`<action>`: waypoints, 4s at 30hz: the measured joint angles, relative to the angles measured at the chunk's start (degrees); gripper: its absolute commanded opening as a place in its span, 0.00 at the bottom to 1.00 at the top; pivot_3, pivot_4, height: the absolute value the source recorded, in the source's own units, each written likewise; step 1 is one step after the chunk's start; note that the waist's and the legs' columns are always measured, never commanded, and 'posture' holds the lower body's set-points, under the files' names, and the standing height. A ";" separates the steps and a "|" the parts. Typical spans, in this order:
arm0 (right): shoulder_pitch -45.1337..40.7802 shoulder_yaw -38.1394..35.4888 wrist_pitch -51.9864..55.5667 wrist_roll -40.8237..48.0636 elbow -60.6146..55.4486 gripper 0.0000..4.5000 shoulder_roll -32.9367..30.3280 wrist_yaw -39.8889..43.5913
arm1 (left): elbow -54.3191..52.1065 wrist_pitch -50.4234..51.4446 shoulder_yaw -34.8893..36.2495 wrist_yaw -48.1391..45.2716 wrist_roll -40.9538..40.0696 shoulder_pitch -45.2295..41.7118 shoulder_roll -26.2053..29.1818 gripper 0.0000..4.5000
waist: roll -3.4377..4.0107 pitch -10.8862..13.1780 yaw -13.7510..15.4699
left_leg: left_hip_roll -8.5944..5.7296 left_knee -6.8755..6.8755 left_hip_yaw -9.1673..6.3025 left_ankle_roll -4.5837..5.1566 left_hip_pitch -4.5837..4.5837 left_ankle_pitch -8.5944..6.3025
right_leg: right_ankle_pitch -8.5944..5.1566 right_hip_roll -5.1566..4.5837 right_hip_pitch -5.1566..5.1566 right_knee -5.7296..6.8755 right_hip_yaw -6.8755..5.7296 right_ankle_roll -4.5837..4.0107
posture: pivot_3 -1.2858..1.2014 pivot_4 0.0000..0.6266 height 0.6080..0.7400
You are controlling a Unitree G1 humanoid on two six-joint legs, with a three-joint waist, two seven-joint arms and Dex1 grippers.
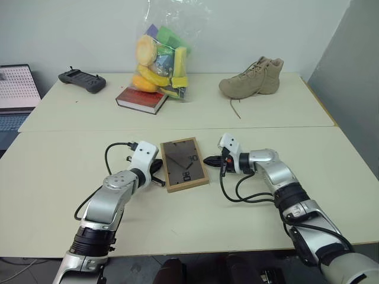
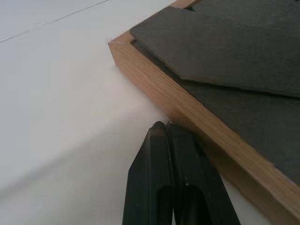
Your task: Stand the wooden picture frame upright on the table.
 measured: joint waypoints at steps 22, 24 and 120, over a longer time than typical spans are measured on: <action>3.43 -0.13 8.13 -0.38 -12.36 0.00 -7.33 -8.26 | -0.19 1.03 -8.89 -11.70 2.97 -4.61 3.74 0.01 | 0.03 -0.06 0.65 | -0.07 0.04 -0.06 0.02 0.12 0.01 | -0.01 -0.02 0.13 0.00 -0.07 0.01 | 0.52 0.24 1.00; 3.03 0.05 5.71 -2.01 -9.13 0.00 -6.85 -9.99 | 0.67 0.68 -8.83 -11.85 3.07 -5.12 3.73 0.01 | 0.03 -0.06 0.59 | -0.06 0.03 -0.06 0.01 0.12 0.01 | -0.01 -0.01 0.14 0.00 -0.06 0.01 | 0.52 0.24 1.00; 4.69 -4.52 12.95 4.85 -16.78 0.16 -9.09 -6.31 | -1.22 45.32 27.56 3.28 -56.51 6.09 -8.69 0.29 | 0.67 -0.76 -0.06 | -0.05 -0.04 -0.18 -0.03 0.17 0.01 | -0.01 0.06 0.14 -0.03 0.01 0.01 | 0.52 0.24 1.00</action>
